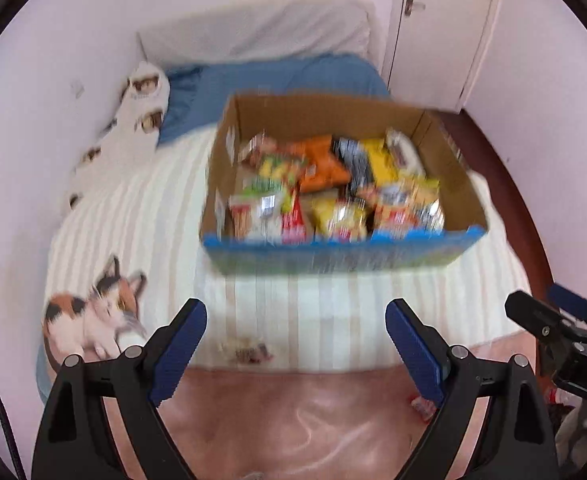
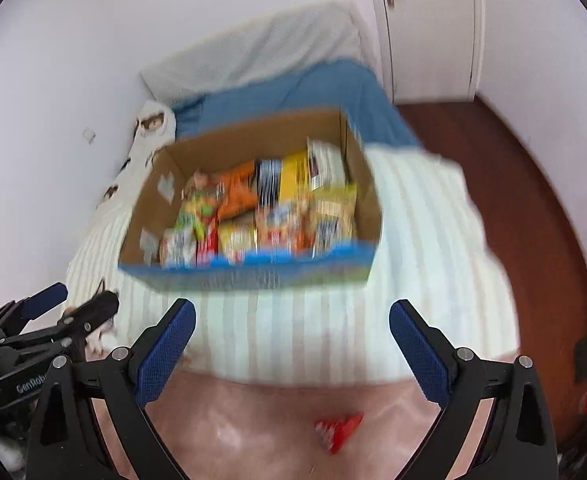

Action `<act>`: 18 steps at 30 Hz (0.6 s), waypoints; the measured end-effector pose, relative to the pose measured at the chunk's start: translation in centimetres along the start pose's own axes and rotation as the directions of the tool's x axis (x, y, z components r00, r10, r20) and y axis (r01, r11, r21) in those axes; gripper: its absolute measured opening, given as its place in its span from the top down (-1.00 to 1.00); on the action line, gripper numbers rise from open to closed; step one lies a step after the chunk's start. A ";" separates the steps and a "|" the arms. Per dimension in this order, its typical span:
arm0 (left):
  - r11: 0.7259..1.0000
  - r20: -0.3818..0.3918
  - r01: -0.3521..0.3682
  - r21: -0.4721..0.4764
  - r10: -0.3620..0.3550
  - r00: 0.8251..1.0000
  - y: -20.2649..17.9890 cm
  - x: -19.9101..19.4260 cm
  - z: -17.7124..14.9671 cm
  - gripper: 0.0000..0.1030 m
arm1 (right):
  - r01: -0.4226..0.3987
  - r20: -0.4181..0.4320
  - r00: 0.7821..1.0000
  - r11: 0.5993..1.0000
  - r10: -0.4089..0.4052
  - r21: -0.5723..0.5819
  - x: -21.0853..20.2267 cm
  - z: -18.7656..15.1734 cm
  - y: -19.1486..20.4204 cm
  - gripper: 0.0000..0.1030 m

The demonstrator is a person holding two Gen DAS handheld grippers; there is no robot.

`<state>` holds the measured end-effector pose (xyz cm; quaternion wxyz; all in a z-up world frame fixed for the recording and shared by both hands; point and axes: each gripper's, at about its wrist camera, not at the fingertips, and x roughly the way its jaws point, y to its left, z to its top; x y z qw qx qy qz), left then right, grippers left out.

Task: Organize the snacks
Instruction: 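Move both tools from the box back down to the remaining snacks, then grasp the white-green packet with the left tool while the right tool grasps the red packet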

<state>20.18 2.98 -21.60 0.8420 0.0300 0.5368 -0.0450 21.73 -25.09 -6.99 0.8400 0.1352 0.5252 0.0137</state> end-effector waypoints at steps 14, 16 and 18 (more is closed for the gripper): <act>0.989 -0.308 -0.066 -0.135 0.022 0.951 5.9 9.9 -8.9 -0.78 | 0.041 -0.421 0.902 0.950 0.098 0.310 13.6 -13.2 -7.6 -0.93; 0.985 -0.326 -0.074 -0.157 0.019 0.945 6.8 10.9 -9.5 -0.78 | 0.050 -0.425 0.898 0.933 0.115 0.357 14.6 -14.2 -8.2 -0.92; 0.982 -0.336 -0.080 -0.172 0.018 0.942 7.5 11.7 -9.8 -0.78 | 0.061 -0.421 0.899 0.917 0.121 0.394 15.5 -14.8 -8.6 -0.69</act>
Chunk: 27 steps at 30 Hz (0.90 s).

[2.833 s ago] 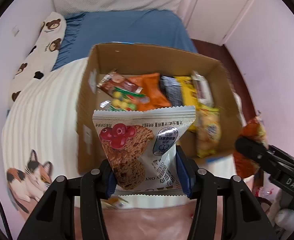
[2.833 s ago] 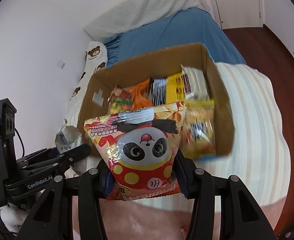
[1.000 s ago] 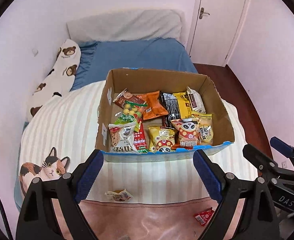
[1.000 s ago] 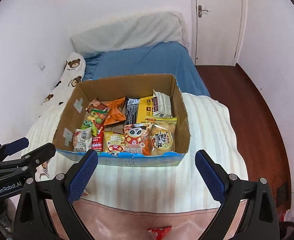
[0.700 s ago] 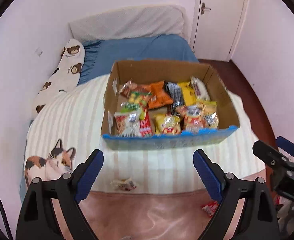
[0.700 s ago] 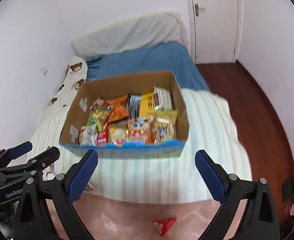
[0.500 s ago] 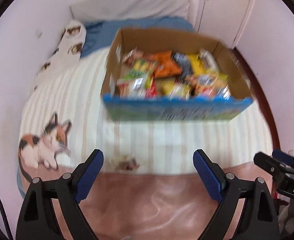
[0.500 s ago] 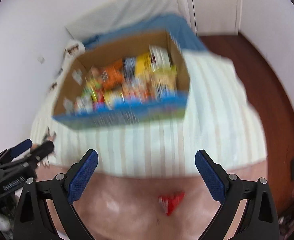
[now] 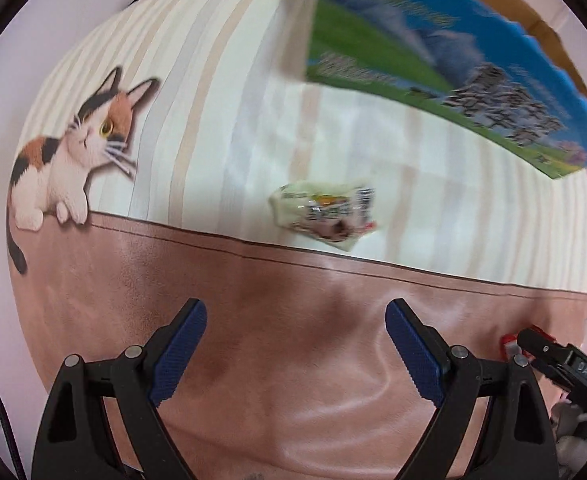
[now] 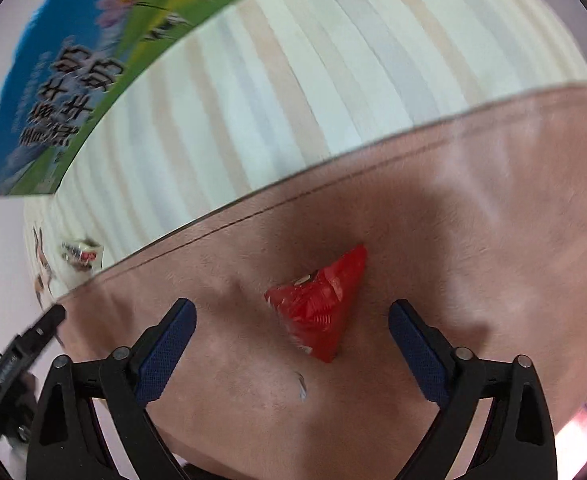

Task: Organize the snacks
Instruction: 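Grasp the white-green packet with the left tool while the right tool grasps the red packet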

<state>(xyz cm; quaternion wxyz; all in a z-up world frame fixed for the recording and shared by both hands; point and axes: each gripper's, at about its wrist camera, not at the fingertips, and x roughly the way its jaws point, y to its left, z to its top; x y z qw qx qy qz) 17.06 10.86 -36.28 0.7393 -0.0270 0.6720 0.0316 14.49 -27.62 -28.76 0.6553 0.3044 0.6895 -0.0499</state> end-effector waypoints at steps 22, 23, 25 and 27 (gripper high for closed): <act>0.978 -0.038 0.203 -0.041 -0.205 0.978 0.4 5.5 6.3 -0.54 | 0.003 0.018 1.000 0.994 -0.001 -0.108 3.7 -0.8 7.7 0.13; 0.978 -0.039 0.204 -0.041 -0.206 0.978 0.6 5.8 6.4 -0.48 | 0.003 0.012 1.000 0.994 -0.002 -0.107 3.8 -0.9 7.9 0.12; 0.978 -0.037 0.205 -0.032 -0.206 0.978 0.4 6.2 6.3 -0.42 | -0.004 -0.008 1.000 0.995 0.003 -0.096 4.0 -1.0 8.0 0.03; 0.978 -0.028 0.207 -0.026 -0.207 0.978 0.3 6.3 6.2 -0.26 | -0.022 -0.027 0.999 0.996 0.020 -0.081 4.2 -1.2 8.1 -0.21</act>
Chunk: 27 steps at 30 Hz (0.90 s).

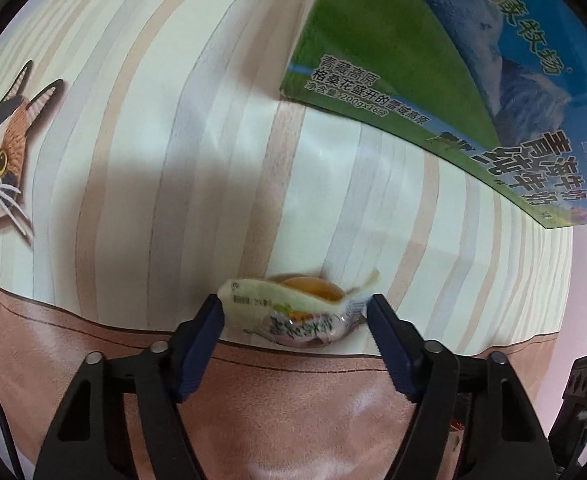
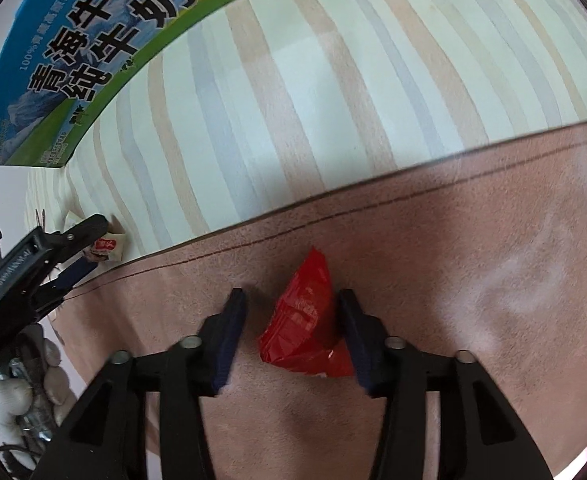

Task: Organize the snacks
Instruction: 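Grasp the white-green packet with the left tool while the right tool grasps the red packet, then carry the white-green packet and red packet into the box and open both tools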

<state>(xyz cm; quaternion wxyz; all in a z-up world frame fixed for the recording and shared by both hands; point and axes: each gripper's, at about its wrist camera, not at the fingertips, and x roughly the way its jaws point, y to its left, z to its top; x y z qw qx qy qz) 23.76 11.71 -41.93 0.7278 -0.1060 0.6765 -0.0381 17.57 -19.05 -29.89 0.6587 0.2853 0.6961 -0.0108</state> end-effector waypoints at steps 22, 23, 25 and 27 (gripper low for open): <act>0.995 -0.037 0.093 0.040 -0.091 0.995 -1.6 -5.0 -7.3 -0.13 | 0.014 0.023 1.000 0.992 -0.011 -0.127 0.5 -3.4 3.5 0.27; 0.994 -0.034 0.100 0.042 -0.099 0.995 -1.5 -5.3 -7.5 -0.13 | 0.002 0.027 1.000 0.991 0.001 -0.132 0.1 -3.5 3.8 0.27; 0.992 -0.030 0.121 0.048 -0.119 0.992 -1.6 -6.3 -7.3 -0.13 | -0.012 0.037 0.999 0.990 0.017 -0.144 -0.9 -3.5 3.9 0.27; 0.989 -0.019 0.136 0.065 -0.135 0.991 -2.1 -7.6 -7.2 -0.13 | -0.034 0.051 0.998 0.988 0.042 -0.152 -2.0 -3.3 4.5 0.28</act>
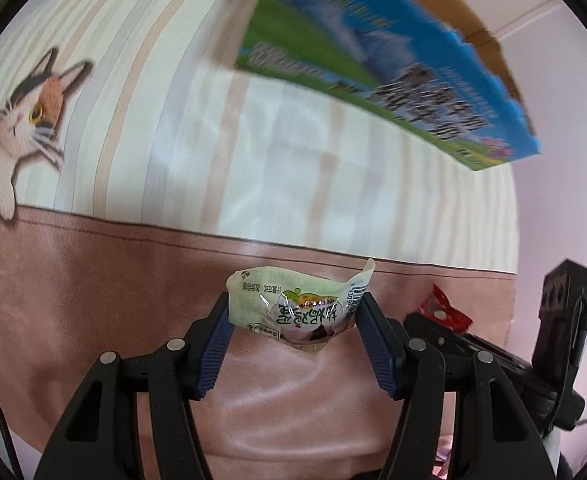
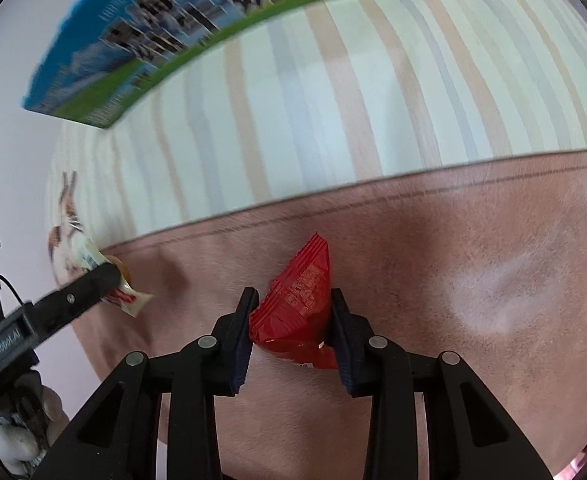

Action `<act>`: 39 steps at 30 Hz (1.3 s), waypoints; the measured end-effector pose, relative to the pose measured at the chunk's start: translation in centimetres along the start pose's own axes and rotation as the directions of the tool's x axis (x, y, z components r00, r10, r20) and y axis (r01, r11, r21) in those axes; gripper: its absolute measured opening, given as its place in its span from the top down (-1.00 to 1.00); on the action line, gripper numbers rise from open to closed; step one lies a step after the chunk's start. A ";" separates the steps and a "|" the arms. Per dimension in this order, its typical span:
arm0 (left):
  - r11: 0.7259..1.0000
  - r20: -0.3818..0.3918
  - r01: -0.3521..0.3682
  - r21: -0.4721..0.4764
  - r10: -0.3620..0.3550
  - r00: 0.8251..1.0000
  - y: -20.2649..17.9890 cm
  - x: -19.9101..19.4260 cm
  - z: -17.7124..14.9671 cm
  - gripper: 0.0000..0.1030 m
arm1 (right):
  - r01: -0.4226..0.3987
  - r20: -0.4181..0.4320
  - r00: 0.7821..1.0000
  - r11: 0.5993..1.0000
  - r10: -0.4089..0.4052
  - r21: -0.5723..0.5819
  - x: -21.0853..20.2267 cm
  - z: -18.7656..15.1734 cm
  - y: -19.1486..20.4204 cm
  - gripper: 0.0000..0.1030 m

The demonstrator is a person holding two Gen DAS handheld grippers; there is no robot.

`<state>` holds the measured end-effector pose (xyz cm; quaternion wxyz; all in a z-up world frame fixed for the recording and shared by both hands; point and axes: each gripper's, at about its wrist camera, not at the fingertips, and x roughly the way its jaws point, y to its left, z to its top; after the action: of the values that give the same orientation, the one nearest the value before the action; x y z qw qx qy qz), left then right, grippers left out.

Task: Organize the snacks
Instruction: 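Carry the white-green packet and red packet into the box and open both tools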

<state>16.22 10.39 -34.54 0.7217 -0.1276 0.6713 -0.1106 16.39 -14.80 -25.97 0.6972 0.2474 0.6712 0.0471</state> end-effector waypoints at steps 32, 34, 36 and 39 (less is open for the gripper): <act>0.975 0.185 -0.172 0.137 0.146 0.972 -8.8 -5.9 26.1 -0.16 | 0.000 0.303 0.952 0.990 0.043 -0.142 -16.3 28.8 3.2 0.27; 0.970 0.167 -0.217 0.109 0.197 0.966 -8.0 -4.6 27.2 -0.16 | 0.020 0.280 0.960 0.993 0.014 -0.120 -15.1 30.2 2.6 0.26; 0.971 0.143 -0.223 0.086 0.210 0.967 -7.1 -3.2 28.2 -0.14 | 0.046 0.262 0.965 0.993 -0.017 -0.108 -14.2 30.9 2.1 0.08; 0.967 0.143 -0.243 0.072 0.231 0.962 -6.7 -2.5 28.8 -0.23 | 0.088 0.243 0.968 0.992 -0.063 -0.093 -13.0 31.7 1.4 -0.72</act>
<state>44.86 5.96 -28.08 0.7780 -0.0211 0.6263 -0.0444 45.98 -27.69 -14.29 0.7861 0.1890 0.5879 0.0248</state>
